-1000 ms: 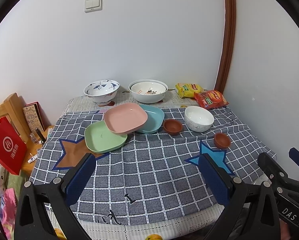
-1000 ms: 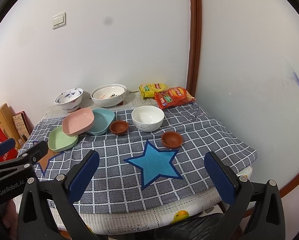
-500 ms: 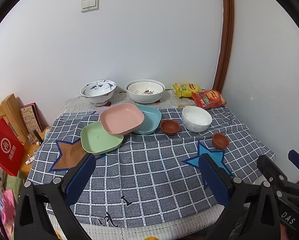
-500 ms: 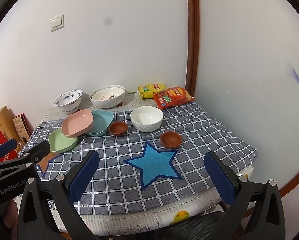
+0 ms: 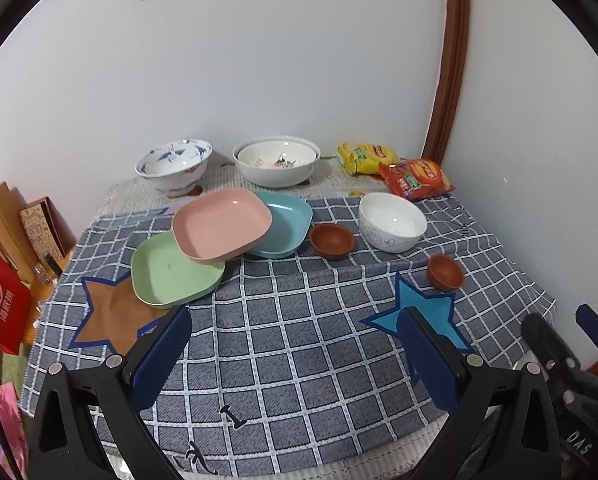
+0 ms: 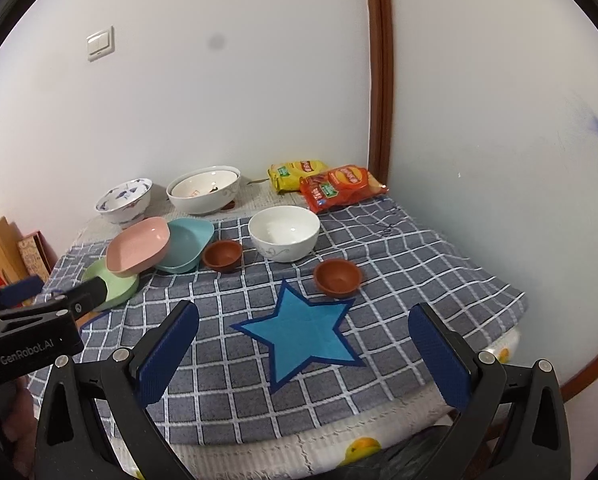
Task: Organize plates and bowls
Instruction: 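Move the left gripper to the pink plate rim and close on it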
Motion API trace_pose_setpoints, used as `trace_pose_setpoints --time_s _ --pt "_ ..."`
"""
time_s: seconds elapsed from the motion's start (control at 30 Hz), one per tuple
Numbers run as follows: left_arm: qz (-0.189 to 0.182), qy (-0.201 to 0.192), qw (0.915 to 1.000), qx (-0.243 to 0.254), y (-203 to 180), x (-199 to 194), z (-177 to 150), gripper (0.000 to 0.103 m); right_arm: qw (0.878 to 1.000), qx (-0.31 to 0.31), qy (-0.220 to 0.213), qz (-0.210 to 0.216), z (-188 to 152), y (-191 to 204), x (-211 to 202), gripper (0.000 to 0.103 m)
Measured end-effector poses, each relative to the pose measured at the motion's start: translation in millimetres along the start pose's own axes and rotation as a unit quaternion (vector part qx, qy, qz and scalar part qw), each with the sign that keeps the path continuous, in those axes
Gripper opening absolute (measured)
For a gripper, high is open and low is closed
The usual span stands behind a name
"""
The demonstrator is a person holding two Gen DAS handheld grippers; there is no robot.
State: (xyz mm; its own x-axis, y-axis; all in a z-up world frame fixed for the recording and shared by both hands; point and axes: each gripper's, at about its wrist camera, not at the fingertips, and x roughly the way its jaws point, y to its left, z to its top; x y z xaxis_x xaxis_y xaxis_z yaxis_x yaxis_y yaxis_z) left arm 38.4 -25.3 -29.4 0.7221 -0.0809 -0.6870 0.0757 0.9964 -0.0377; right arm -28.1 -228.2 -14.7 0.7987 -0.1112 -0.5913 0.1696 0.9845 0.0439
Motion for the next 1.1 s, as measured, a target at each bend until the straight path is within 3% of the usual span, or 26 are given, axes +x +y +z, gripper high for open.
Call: trace_pose_setpoints --time_s 0.17,0.23,0.43,0.77,1.1 --pt "-0.011 0.023 0.9993 -0.029 17 25 5 0.101 1.0 0.017 0.005 0.014 0 4 23 0.103" --pt "-0.019 0.031 0.9986 -0.037 24 34 7 0.1 0.999 0.001 0.031 0.028 1 12 36 0.097" --pt "-0.001 0.042 0.9984 -0.038 43 62 20 0.099 0.998 -0.039 0.05 0.03 4 37 57 0.096" --pt "0.031 0.062 0.9944 -0.08 92 105 42 0.097 0.996 -0.039 0.067 0.044 23 55 98 0.096" --pt "0.034 0.086 0.9885 -0.119 127 144 48 0.077 0.99 -0.092 0.065 0.084 59 102 142 0.096"
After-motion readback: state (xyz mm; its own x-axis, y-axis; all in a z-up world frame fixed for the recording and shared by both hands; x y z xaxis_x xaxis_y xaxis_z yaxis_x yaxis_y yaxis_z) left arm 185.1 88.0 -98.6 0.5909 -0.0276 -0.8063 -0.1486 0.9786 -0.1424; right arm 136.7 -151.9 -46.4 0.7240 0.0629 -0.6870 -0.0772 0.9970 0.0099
